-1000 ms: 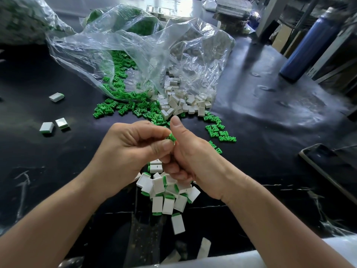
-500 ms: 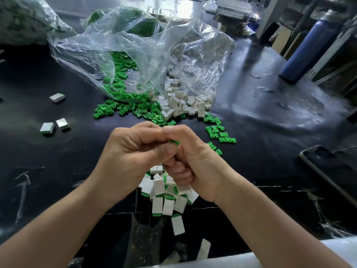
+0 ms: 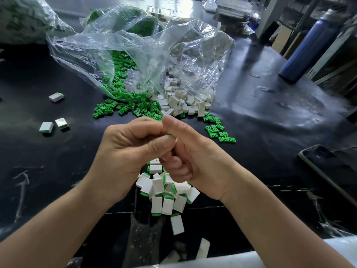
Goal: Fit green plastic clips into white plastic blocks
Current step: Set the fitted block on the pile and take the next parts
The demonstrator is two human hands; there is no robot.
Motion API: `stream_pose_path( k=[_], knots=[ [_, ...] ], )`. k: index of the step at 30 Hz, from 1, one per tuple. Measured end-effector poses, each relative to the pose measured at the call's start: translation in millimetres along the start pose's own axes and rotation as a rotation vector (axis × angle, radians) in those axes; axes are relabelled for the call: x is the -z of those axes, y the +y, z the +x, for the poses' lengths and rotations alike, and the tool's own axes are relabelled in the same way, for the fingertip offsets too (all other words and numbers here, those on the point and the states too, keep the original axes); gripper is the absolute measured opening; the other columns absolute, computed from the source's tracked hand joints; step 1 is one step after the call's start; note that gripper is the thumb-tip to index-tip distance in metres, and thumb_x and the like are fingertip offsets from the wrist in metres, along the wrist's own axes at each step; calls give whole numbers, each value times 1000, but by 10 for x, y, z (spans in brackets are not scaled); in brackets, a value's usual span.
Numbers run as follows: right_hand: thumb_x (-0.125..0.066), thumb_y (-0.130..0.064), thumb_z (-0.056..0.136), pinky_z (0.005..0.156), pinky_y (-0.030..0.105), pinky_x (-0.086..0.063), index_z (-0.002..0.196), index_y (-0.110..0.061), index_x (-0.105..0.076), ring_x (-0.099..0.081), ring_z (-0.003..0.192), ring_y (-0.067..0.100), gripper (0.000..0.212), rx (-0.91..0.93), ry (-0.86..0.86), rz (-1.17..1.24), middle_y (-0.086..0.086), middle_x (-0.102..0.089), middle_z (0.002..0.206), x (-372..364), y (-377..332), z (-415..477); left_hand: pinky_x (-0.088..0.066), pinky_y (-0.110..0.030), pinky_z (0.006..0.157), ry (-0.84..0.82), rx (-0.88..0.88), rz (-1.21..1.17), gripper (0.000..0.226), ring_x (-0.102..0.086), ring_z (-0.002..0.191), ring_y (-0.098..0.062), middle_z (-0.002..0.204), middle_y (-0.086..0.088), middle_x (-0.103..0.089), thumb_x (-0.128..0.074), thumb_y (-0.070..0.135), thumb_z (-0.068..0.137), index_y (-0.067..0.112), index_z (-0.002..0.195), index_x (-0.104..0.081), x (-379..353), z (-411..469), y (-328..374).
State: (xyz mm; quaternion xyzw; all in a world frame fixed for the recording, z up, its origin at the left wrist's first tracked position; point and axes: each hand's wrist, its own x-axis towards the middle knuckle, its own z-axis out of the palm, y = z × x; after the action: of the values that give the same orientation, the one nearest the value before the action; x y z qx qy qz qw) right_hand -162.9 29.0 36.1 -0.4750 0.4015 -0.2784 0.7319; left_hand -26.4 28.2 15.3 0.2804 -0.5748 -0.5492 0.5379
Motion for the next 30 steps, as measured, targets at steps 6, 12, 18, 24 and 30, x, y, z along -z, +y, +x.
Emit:
stream_pose_path(
  k=[6, 12, 18, 24, 30],
  knots=[
    [-38, -64, 74, 40, 16, -16, 64, -17, -38, -23, 42, 3, 47, -17, -79, 9, -11, -32, 49, 50, -11, -20, -50, -28, 58, 10, 7, 22, 30, -59, 61, -23, 70, -5, -59, -76, 33, 64, 6, 78, -72, 7, 8, -16],
    [-36, -62, 81, 40, 15, -17, 66, -18, -41, -23, 43, 3, 47, 19, -60, -1, -12, -33, 50, 58, 39, -5, -51, -28, 59, 12, 19, 49, 25, -61, 62, -24, 73, -10, -60, -73, 27, 65, 6, 78, -72, -5, 19, 2],
    [-20, -66, 83, 42, 18, -20, 56, -24, -55, -29, 43, 4, 61, -21, -133, 35, -12, -38, 48, 92, 37, 30, -50, -25, 51, 44, 86, 50, 16, -59, 49, -24, 71, -9, -61, -67, 5, 64, -1, 79, -70, -26, 27, 8],
    [-32, -67, 76, 43, 19, -17, 68, -16, -46, -27, 43, 5, 54, -51, -91, -16, -8, -38, 49, 127, 36, 40, -50, -23, 57, 49, 152, 40, 19, -61, 56, -19, 74, -9, -63, -62, 8, 67, 3, 82, -73, -27, 32, 21],
    [-34, -64, 70, 44, 20, -18, 68, -16, -53, -30, 43, 4, 52, -18, -60, -93, -9, -40, 50, 153, 20, 15, -43, -44, 71, 69, 192, 74, 26, -55, 62, -27, 63, -7, -64, -69, 18, 56, 8, 80, -74, -2, 39, 38]
  ],
)
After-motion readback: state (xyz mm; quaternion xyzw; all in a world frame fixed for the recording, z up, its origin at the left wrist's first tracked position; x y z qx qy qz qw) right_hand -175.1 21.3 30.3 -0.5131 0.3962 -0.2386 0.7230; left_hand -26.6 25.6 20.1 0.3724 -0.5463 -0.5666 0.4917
